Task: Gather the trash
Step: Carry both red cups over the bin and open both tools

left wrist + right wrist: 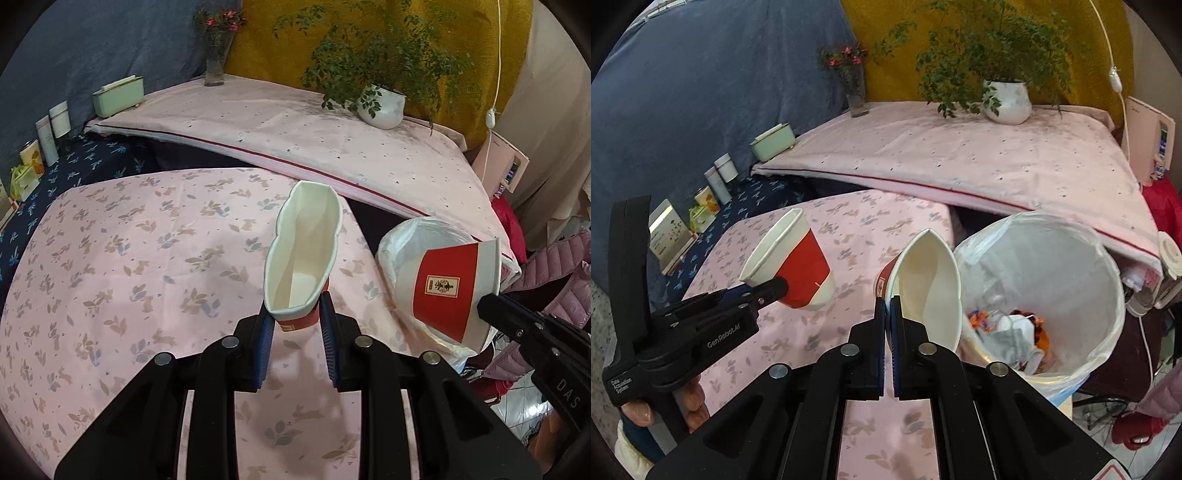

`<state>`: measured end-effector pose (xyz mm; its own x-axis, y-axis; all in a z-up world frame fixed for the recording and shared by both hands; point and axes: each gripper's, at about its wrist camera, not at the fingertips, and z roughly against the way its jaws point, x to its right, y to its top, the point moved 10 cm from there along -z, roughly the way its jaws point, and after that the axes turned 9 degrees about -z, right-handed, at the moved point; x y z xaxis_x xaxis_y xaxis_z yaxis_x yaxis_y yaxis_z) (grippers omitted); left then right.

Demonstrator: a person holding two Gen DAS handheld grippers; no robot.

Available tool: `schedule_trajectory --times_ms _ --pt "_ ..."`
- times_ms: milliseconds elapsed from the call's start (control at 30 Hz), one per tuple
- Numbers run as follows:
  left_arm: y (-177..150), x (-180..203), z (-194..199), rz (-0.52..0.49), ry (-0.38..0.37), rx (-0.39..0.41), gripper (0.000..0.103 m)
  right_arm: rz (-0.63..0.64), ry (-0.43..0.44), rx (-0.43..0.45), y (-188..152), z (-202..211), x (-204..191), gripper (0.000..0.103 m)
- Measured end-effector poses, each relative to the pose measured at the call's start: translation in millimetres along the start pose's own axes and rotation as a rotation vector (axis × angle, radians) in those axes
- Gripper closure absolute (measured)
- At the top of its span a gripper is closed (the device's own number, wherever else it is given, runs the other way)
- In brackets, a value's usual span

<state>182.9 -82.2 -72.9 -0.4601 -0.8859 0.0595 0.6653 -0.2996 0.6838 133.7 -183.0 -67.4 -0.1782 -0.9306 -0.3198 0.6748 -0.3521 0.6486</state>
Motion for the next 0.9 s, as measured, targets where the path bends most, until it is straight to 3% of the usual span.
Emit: schedule_trajectory --times_ms 433,800,900 --pt "28.5 106.0 -33.8 -0.113 -0.13 -0.02 0.079 -0.06 -0.138 0.063 42.2 11.9 84.0 0.1" --pt "32.1 152.3 -59.6 -0.166 -0.166 -0.044 0.078 -0.118 -0.183 0.059 42.3 7.0 129.5 0.099" --pt "31.1 157.6 -66.1 -0.178 -0.149 -0.051 0.068 -0.122 -0.194 0.053 42.2 4.2 137.3 0.099"
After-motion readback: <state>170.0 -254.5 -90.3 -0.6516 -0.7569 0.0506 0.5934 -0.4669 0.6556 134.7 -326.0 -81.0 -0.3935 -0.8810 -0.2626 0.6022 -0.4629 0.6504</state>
